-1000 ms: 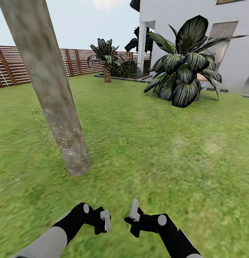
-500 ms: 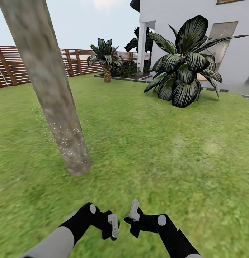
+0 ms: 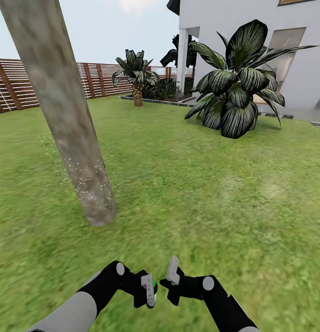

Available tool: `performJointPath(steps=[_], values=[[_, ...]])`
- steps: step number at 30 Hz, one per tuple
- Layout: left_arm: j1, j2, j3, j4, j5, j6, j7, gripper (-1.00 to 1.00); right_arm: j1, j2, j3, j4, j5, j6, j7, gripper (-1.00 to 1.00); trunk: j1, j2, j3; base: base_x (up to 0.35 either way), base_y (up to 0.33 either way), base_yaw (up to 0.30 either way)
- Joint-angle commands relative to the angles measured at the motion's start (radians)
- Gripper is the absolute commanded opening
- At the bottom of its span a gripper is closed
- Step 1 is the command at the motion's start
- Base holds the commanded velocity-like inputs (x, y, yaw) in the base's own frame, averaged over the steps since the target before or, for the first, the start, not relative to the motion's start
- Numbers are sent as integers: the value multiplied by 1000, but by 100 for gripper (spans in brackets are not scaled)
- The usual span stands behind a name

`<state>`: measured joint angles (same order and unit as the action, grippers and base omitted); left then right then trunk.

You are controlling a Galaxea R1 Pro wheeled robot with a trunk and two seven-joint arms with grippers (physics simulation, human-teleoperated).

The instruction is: In the garden, pick up the pesticide atomizer on the floor and spray pesticide onto both trees until each tree trunk is fully covered.

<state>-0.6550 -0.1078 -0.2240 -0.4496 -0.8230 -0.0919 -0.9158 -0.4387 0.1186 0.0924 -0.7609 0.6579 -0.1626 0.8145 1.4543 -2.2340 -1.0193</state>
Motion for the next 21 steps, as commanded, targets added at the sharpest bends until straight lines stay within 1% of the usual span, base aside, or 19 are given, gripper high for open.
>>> performJointPath(steps=[1, 9, 12, 16, 17, 21], values=[[0, 0, 0, 0, 1, -5, 0, -100, 0, 0, 0, 0, 0, 0, 0, -100, 0, 0, 0, 0, 0, 0], [0, -4, 1, 1, 2, -8, -4, -100, 0, -1, -1, 0, 0, 0, -1, -100, 0, 0, 0, 0, 0, 0], [0, -8, 0, 0, 1, -24, -56, -100, 0, -1, -1, 0, 0, 0, -1, -100, 0, 0, 0, 0, 0, 0], [0, -9, 2, 0, 1, -29, -64, -100, 0, -1, -1, 0, 0, 0, -1, -100, 0, 0, 0, 0, 0, 0], [0, -9, 2, 0, 5, -29, -64, -100, 0, -1, -1, 1, 0, 0, -1, -100, 0, 0, 0, 0, 0, 0], [0, -8, 3, 0, 51, -33, -63, -100, 0, -1, 0, 1, 0, 0, -1, -100, 0, 0, 0, 0, 0, 0]])
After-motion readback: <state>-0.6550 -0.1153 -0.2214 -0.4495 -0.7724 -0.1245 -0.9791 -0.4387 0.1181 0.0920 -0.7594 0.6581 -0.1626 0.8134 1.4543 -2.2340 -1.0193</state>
